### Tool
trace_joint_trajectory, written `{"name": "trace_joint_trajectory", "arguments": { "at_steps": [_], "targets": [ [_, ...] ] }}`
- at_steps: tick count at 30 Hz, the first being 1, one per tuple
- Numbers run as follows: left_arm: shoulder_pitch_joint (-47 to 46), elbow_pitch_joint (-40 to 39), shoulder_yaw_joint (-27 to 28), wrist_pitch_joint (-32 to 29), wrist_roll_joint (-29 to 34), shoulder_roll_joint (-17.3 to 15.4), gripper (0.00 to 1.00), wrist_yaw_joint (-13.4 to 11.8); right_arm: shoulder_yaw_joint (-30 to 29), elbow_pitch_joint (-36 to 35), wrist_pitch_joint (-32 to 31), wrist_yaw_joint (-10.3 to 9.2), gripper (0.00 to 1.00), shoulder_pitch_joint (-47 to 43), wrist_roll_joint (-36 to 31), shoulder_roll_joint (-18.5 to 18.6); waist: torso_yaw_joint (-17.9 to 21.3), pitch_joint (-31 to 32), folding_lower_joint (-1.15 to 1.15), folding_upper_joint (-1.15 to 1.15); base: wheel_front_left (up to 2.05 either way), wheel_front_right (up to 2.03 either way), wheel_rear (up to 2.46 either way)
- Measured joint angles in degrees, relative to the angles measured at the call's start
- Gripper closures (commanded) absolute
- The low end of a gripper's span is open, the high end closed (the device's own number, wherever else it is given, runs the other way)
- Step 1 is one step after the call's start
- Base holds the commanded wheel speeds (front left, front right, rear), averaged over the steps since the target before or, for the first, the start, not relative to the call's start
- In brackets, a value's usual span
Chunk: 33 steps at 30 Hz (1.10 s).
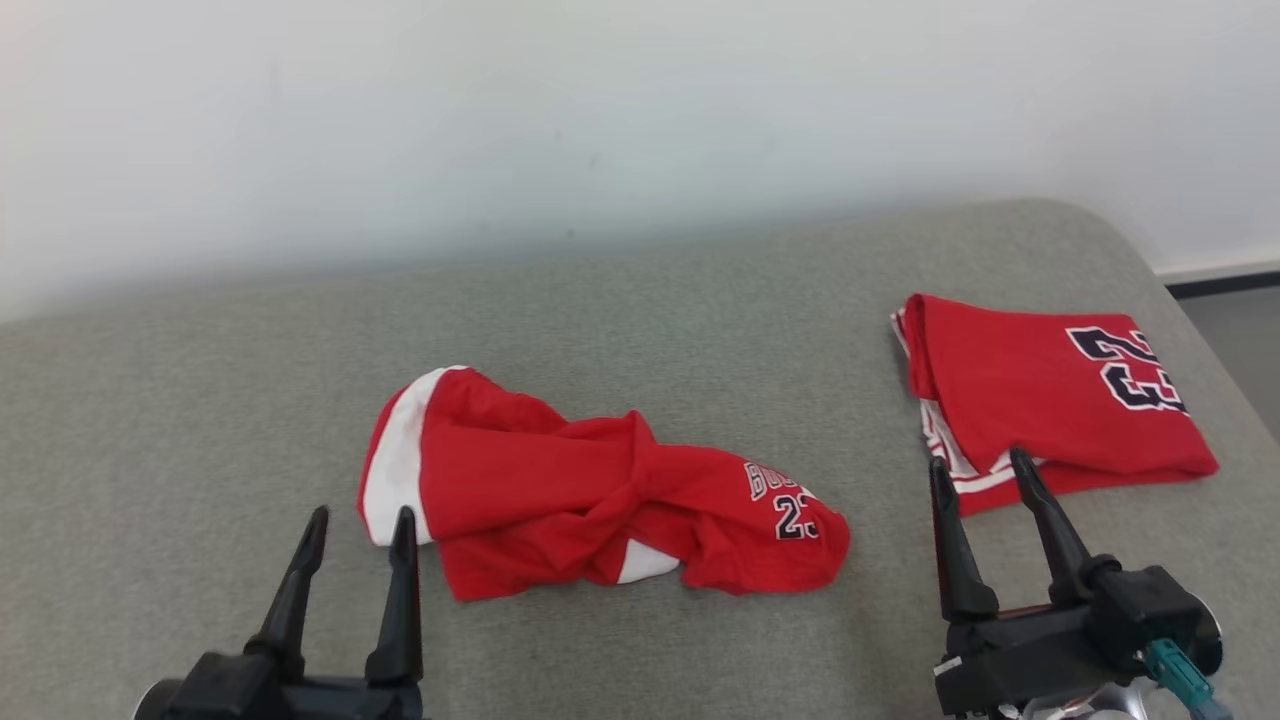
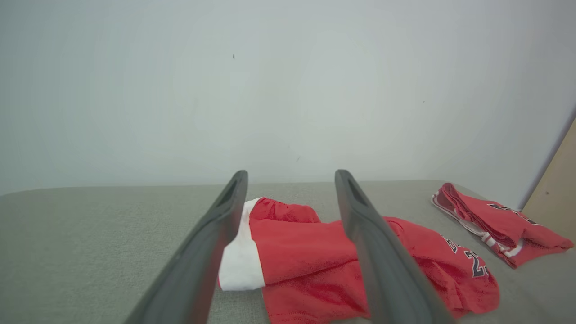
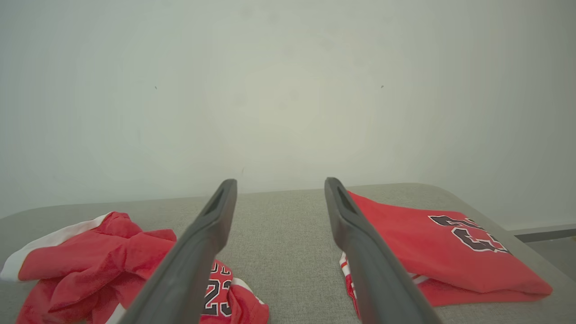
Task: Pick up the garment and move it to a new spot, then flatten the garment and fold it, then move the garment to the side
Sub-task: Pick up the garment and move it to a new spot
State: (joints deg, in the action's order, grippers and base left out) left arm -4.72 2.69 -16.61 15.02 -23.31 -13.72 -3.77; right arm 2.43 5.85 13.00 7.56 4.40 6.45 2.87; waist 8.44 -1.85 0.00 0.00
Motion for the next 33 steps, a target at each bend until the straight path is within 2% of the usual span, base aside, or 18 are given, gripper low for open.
{"name": "trace_joint_trajectory", "arguments": {
  "at_steps": [6, 11, 15, 20, 33],
  "targets": [
    [7.97, -5.93, 7.34, 0.00, 4.65, 3.38, 0.00, 2.80, -1.01, 2.21, 1.26, 0.00, 0.00, -2.01, -1.09, 0.02, -3.80, 1.16, 0.00, 0.00, 0.00, 0.00, 0.00],
    [11.50, -6.12, 13.67, 0.01, 6.94, 5.70, 0.00, 5.66, -0.82, 3.48, 1.66, 0.00, 0.00, -3.32, -3.43, 0.00, -6.52, 2.08, 0.00, 0.00, 0.00, 0.00, 0.00],
    [13.84, -5.00, 16.91, 0.01, 8.94, 7.11, 0.00, 6.87, -1.20, 4.13, 1.75, 0.00, 0.00, -3.93, -4.08, 0.00, -7.68, 3.14, 0.00, 0.00, 0.00, 0.00, 0.00],
    [16.51, -1.99, 18.81, 0.01, 10.68, 8.40, 0.00, 8.31, -1.14, 4.69, 1.93, 0.00, 0.00, -4.71, -4.57, 0.00, -7.72, 4.11, -0.01, 0.00, 0.00, 0.00, 0.00],
    [16.47, -1.82, 19.65, 0.01, 12.58, 9.80, 0.00, 9.82, -1.03, 4.78, 1.99, 0.00, 0.00, -4.71, -4.46, 0.01, -6.85, 3.63, 0.00, 0.00, 0.00, 0.00, 0.00]
  ]
}}
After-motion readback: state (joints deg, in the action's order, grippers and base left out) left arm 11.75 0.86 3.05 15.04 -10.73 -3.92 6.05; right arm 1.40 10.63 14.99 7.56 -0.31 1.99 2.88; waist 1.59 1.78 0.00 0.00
